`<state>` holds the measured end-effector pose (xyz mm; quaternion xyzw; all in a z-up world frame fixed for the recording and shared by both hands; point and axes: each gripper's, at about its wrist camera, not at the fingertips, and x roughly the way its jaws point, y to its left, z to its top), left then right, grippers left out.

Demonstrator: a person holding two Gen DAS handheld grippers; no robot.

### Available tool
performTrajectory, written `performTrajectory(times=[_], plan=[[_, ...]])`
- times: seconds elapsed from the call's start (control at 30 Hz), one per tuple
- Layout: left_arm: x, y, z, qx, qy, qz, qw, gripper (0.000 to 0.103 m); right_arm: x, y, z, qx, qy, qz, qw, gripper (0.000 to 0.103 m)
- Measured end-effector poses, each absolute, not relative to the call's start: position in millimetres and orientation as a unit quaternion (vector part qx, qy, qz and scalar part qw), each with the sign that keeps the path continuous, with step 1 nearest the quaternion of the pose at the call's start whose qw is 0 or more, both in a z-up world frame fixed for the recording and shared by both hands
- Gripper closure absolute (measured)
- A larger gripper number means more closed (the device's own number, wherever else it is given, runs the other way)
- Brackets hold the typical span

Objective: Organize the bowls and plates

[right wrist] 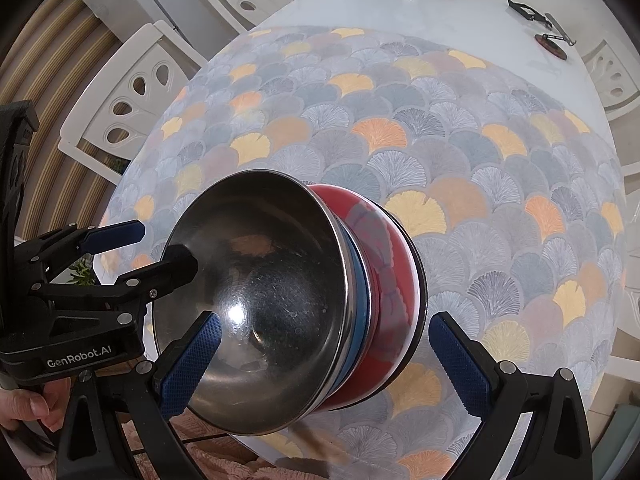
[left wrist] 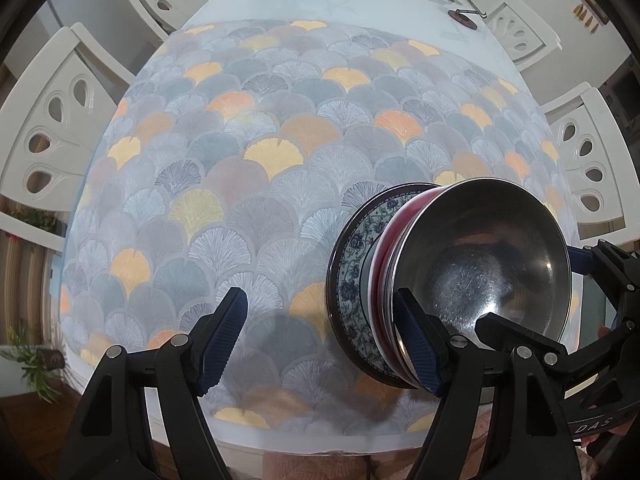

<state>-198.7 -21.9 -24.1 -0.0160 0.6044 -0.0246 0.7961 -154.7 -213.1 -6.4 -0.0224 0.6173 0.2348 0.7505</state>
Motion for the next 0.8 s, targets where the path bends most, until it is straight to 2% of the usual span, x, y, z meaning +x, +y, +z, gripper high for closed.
performTrajectory(times=[0.8], plan=[[-193.2,-24.5,-26.6,-0.018,0.605,-0.027,0.795,0.03,-151.8,-214.3,-7.9,-0.018,0.62,0.232,0.75,0.0]])
